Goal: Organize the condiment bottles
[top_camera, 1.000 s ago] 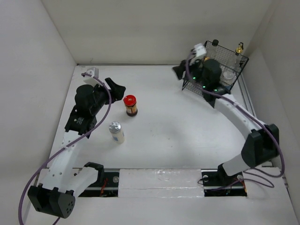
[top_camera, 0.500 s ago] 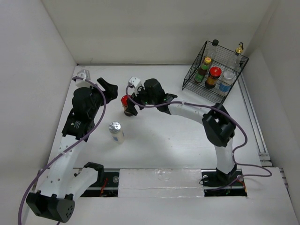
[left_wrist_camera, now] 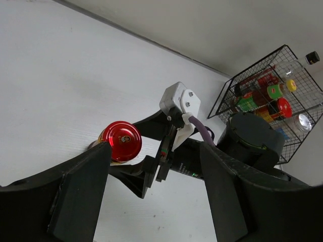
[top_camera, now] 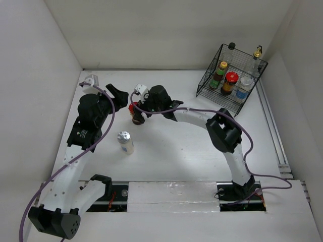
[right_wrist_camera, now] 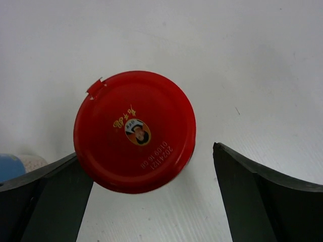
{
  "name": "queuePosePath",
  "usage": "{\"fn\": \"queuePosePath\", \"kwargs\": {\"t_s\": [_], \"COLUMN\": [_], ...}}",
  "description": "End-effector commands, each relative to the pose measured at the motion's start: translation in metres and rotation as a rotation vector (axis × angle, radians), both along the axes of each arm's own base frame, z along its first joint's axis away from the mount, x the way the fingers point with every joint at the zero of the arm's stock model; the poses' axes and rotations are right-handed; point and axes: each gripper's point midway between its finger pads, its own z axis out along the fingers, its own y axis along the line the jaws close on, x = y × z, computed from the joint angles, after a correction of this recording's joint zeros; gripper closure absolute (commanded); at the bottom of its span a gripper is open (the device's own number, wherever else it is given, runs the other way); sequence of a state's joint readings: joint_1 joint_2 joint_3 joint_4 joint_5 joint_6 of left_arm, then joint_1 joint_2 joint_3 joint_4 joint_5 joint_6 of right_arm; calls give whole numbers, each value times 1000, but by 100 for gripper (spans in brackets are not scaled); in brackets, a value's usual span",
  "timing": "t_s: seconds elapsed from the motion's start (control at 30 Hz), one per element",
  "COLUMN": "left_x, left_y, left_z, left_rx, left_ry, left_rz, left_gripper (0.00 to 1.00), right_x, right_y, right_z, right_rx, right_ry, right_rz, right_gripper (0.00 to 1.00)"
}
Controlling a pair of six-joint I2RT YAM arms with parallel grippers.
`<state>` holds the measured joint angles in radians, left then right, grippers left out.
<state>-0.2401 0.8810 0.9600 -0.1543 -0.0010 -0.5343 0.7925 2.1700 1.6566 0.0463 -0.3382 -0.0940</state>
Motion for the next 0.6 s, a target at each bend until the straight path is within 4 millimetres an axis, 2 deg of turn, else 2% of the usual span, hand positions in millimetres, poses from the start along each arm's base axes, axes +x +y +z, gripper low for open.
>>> {"fn": "queuePosePath", "kwargs": {"t_s": [0.0, 0.03, 0.07, 0.13, 0.17, 0.2, 0.23, 0.3, 0.33, 0.4, 0.43, 0.47, 0.5, 0.53, 0.57], "left_x": [3, 3, 3, 3, 3, 3, 3, 3, 3, 3, 3, 3, 3, 3, 2], "left_y": [-1, -1, -1, -1, -1, -1, -1, -1, -1, -1, -1, -1, -1, -1, -3], "left_z": [27, 27, 27, 27, 27, 27, 27, 27, 27, 27, 27, 27, 27, 27, 27], "left_rx": [-8, -8, -8, -8, -8, -8, -8, -8, -8, -8, -8, -8, -8, -8, -10], "left_ry": [-81, -81, -81, -81, -81, -81, -81, -81, -81, -81, -81, -81, -81, -81, -81], "left_rz": [-13, -13, -13, -13, -13, -13, -13, -13, -13, -13, -13, -13, -13, -13, -24], "left_gripper": [33, 33, 33, 33, 33, 33, 33, 33, 33, 33, 33, 33, 33, 33, 33], "right_x": [7, 5, 7, 7, 4, 2, 1, 5, 0, 6, 8, 6, 3, 12, 13], "right_y": [25, 26, 31, 34, 39, 41, 41, 38, 36, 17, 8, -5, -20, -40, -56], "right_z": [33, 32, 43, 38, 47, 44, 42, 51, 49, 90, 104, 105, 151, 165, 166], "right_rx": [96, 110, 153, 193, 234, 243, 256, 284, 288, 373, 403, 411, 492, 513, 508], "right_ry": [-89, -86, -106, -75, -79, -64, -39, -54, -36, -71, -82, -75, -129, -148, -150], "right_rz": [15, 22, 26, 8, 34, 42, 32, 23, 27, 8, 2, -16, -16, -52, -74], "right_gripper": [0, 0, 2, 9, 14, 20, 32, 40, 44, 46, 46, 46, 46, 47, 47]}}
